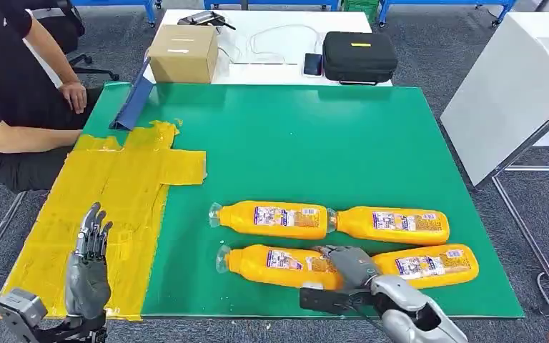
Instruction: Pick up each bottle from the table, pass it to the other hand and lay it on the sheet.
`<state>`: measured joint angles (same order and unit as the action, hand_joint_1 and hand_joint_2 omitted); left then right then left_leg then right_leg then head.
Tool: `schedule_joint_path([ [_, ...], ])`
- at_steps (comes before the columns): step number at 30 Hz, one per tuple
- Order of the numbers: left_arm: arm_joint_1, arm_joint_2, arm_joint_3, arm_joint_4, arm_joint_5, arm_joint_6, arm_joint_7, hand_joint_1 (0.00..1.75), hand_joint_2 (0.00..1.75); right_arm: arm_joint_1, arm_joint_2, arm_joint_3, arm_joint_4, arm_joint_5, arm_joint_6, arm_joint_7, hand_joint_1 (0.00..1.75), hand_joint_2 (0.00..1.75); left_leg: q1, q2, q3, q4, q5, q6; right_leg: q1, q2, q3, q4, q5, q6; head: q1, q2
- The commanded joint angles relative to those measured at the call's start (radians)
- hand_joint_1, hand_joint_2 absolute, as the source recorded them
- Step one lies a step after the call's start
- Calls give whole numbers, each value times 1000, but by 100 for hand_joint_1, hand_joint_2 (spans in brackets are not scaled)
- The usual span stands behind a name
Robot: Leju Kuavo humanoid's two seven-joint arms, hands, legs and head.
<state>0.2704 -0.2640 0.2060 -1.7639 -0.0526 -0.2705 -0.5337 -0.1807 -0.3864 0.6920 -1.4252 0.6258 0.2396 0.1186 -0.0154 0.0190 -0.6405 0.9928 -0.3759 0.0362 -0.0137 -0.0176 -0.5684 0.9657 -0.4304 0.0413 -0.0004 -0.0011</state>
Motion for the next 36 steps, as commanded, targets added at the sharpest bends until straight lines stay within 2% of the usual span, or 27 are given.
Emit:
schedule_joint_path([
  [1,-16,30,7,58,10,3,5,0,0,-5,-23,39,35,-61,14,-7,175,175,1,-1,2,-1,-1,-3,0,1,2,-1,0,-2,0,0],
  [7,-16,30,7,58,10,3,5,0,0,-5,-23,39,35,-61,14,-7,175,175,1,-2,3,-1,-2,-4,1,1,3,-1,-1,-2,0,0],
  [8,-16,23,14,60,29,24,33,0,0,18,-6,7,22,-134,-22,-43,175,175,1,-1,2,-1,-1,-3,1,1,2,-1,0,-1,0,0],
  [10,-16,21,27,73,126,9,85,0,0,86,52,-64,-30,-229,-98,-103,175,175,2,-2,3,0,-2,-5,1,1,4,-1,-1,-2,0,0],
  [11,-11,17,39,73,162,14,109,0,0,141,123,-118,-73,-230,-174,-153,175,175,2,-3,3,-1,-2,-4,1,-1,4,-1,-1,-2,0,0],
  [12,-3,10,50,68,178,12,113,0,0,181,171,-145,-117,-226,-211,-174,175,175,2,-4,4,-1,-2,-5,1,-1,4,-1,-2,-2,0,0],
  [14,18,-11,71,45,202,-14,125,0,0,239,244,-161,-210,-116,-321,-181,175,175,3,-3,4,-1,-3,-6,2,0,4,-1,-3,-3,0,0],
  [15,25,-18,75,39,213,-31,132,0,175,253,263,-159,-236,-113,-326,-184,175,175,2,-2,1,0,-3,-5,2,1,1,0,-2,-2,1,0],
  [17,28,-28,78,34,221,-53,144,0,175,269,292,-159,-263,-110,-351,-211,175,175,2,1,-5,-1,-2,-5,2,4,6,0,-1,-2,-1,0],
  [18,28,-32,74,36,231,-63,155,0,175,276,310,-164,-271,-108,-372,-233,175,175,2,1,-2,0,-4,-6,2,4,8,1,-2,-2,-1,0],
  [21,35,-32,54,50,322,-103,228,0,175,293,350,-177,-294,-91,-433,-277,175,175,2,-2,-3,1,-3,-4,3,-1,7,1,-2,-2,0,0],
  [24,45,-10,26,76,447,-161,306,0,175,276,355,-158,-260,-71,-430,-282,175,175,3,-1,-3,0,-4,-6,2,1,-3,1,-4,-4,0,0],
  [32,63,13,-41,76,499,-218,329,0,175,255,380,-140,-215,-53,-448,-310,175,175,2,-1,-2,-1,-4,-7,2,1,-3,0,-4,-4,0,0],
  [36,94,45,-133,65,636,-274,375,0,175,221,390,-119,-168,-59,-422,-310,175,175,2,-1,-2,-1,-4,-7,2,1,-3,0,-3,-3,0,0],
])
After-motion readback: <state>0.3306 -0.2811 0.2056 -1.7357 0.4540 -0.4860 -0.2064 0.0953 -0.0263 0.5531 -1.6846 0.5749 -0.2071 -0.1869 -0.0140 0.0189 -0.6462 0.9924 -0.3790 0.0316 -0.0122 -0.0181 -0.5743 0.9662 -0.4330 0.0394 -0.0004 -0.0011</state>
